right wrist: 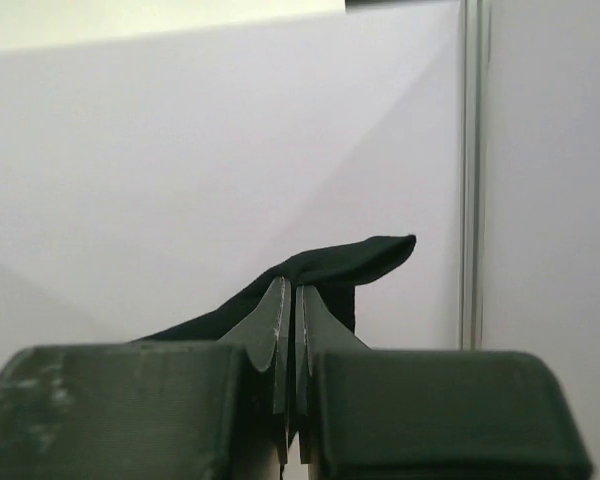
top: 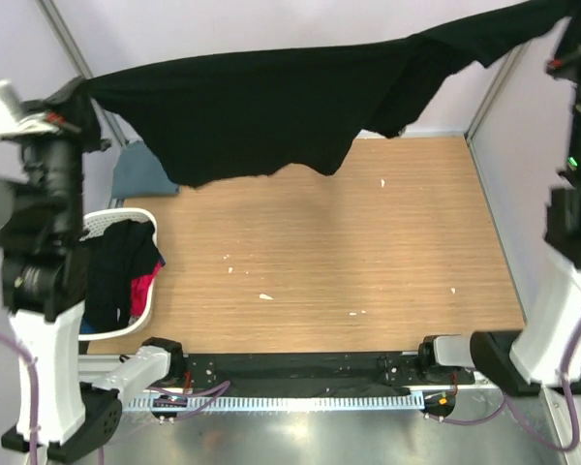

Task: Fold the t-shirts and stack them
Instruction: Flatten the tshirt out

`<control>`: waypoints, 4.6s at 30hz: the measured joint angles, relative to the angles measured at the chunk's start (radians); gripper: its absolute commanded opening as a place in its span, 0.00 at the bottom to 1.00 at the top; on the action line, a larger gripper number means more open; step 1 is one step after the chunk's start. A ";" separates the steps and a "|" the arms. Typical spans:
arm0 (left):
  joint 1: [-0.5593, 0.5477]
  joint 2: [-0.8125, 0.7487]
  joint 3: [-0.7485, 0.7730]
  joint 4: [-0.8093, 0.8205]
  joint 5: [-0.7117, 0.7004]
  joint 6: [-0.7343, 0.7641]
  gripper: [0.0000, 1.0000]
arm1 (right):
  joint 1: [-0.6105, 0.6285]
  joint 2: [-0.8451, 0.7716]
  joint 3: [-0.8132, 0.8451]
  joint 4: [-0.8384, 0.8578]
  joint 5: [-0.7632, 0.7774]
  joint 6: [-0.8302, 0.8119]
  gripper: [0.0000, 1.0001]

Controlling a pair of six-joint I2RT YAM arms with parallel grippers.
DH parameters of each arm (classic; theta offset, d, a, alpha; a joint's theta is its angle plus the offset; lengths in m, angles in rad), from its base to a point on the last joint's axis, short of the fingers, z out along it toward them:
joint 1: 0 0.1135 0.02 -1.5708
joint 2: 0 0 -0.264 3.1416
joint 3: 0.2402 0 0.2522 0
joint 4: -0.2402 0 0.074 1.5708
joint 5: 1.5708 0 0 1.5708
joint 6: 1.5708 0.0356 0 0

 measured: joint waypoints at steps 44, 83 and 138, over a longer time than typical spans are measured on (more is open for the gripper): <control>0.074 1.069 -0.014 -0.151 -0.187 -0.048 0.00 | 0.201 1.110 -0.146 0.199 0.323 -0.363 0.01; 0.069 1.220 0.091 -0.036 -0.204 -0.032 0.00 | 0.197 0.853 -0.313 -0.029 0.134 0.121 1.00; 0.054 1.072 -0.084 -0.025 -0.135 -0.051 0.00 | 0.105 0.170 -1.240 -0.377 0.235 0.581 1.00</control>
